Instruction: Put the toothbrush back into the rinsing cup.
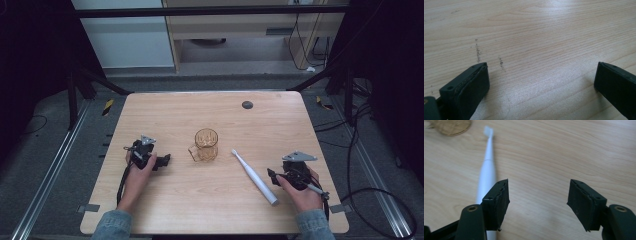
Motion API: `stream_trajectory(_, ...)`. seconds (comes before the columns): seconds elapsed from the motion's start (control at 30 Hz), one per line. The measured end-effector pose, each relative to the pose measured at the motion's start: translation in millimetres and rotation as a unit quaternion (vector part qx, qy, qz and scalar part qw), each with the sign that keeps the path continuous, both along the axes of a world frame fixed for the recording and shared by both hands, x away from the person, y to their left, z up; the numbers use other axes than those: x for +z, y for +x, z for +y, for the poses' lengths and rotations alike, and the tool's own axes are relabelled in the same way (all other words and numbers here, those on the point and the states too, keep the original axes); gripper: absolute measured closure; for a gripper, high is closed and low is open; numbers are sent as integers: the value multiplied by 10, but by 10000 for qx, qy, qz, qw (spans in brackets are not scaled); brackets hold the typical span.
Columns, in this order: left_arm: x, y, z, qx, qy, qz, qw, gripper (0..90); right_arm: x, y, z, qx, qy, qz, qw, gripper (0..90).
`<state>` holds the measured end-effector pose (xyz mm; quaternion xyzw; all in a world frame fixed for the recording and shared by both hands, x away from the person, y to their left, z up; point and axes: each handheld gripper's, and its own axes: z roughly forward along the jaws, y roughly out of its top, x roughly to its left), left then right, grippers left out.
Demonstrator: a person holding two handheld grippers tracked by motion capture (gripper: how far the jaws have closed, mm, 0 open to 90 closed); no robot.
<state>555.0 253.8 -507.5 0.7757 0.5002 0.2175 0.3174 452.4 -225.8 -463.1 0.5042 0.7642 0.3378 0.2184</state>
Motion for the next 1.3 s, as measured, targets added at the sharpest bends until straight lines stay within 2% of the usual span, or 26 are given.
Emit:
stream_trajectory(0.03, 0, 0, 0, 0, 0, 0, 10000, 0, 0, 0, 0, 0, 0, 0, 10000, 333)
stream_trajectory(0.07, 1, 5, -16, 90, 2, 3, 10000, 0, 0, -32, 86, 211, -56, -45, 9998, 329)
stream_trajectory(0.1, 1, 5, -16, 90, 2, 3, 10000, 0, 0, -32, 86, 211, -56, -45, 9998, 329)
stream_trajectory(0.13, 0, 11, -33, 151, -6, 0, 9999, 0, -34, -6, 192, 462, -122, 58, 9988, 302)
stream_trajectory(0.23, -1, 11, -32, 153, -9, 0, 9999, 0, -36, 4, 277, 554, -170, 180, 9982, 276)
stream_trajectory(0.27, -1, 3, -30, 151, -4, -1, 9999, 0, -15, -3, 347, 560, -254, 276, 9977, 221)
stream_trajectory(0.3, -1, 3, -30, 151, -4, -1, 9999, 0, -5, -4, 364, 568, -299, 291, 9975, 203)
stream_trajectory(0.43, 0, -14, -36, 216, -1, -2, 9998, 0, 32, -17, 399, 601, -203, 451, 9970, 164)
stream_trajectory(0.47, 0, -16, -42, 251, -2, -1, 9997, 0, 45, -22, 401, 586, -335, 505, 9964, 201)
stream_trajectory(0.5, 0, -16, -42, 251, -2, -1, 9997, 0, 45, -22, 401, 586, -335, 505, 9964, 201)
stream_trajectory(0.53, 1, -16, -46, 278, -3, 0, 9996, 0, 55, -25, 395, 512, -475, 489, 9964, 233)
stream_trajectory(0.57, 0, -16, -50, 300, -1, -4, 9995, 0, 66, -24, 380, 446, -500, 566, 9961, 256)
stream_trajectory(0.63, 0, -13, -53, 325, -9, -6, 9995, 0, 76, -13, 350, 377, -448, 624, 9963, 289)
stream_trajectory(0.67, 2, -7, -57, 364, -3, 2, 9993, 0, 93, -1, 340, 345, -348, 709, 9963, 319)
stream_trajectory(0.73, 1, 14, -68, 395, -5, -4, 9992, 0, 116, 11, 365, 391, -360, 753, 9957, 339)
stream_trajectory(0.9, 2, 13, -72, 429, -1, 2, 9991, 0, 229, 57, 485, 500, -415, 619, 9960, 355)
stream_trajectory(1.0, 1, 16, -73, 432, -7, -2, 9991, 0, 266, 81, 546, 566, -468, 603, 9955, 355)
stream_trajectory(1.1, 2, 25, -74, 441, -8, 0, 9990, 0, 286, 125, 614, 580, -411, 664, 9953, 383)
stream_trajectory(1.13, 2, 24, -72, 434, -9, 0, 9991, 0, 268, 156, 662, 663, -382, 875, 9932, 384)
stream_trajectory(1.17, 2, 24, -72, 434, -9, 0, 9991, 0, 268, 156, 662, 663, -382, 875, 9932, 384)
stream_trajectory(1.2, 2, 25, -72, 430, -12, -1, 9991, 0, 235, 189, 700, 645, -508, 1025, 9913, 373)
stream_trajectory(1.23, 1, 29, -72, 432, -15, -3, 9991, 0, 235, 189, 700, 645, -508, 1025, 9913, 373)
stream_trajectory(1.27, 1, 36, -71, 427, -18, -5, 9991, 0, 207, 212, 727, 560, -742, 1149, 9890, 356)
stream_trajectory(1.3, 1, 36, -71, 427, -18, -5, 9991, 0, 202, 216, 737, 528, -807, 1192, 9882, 341)
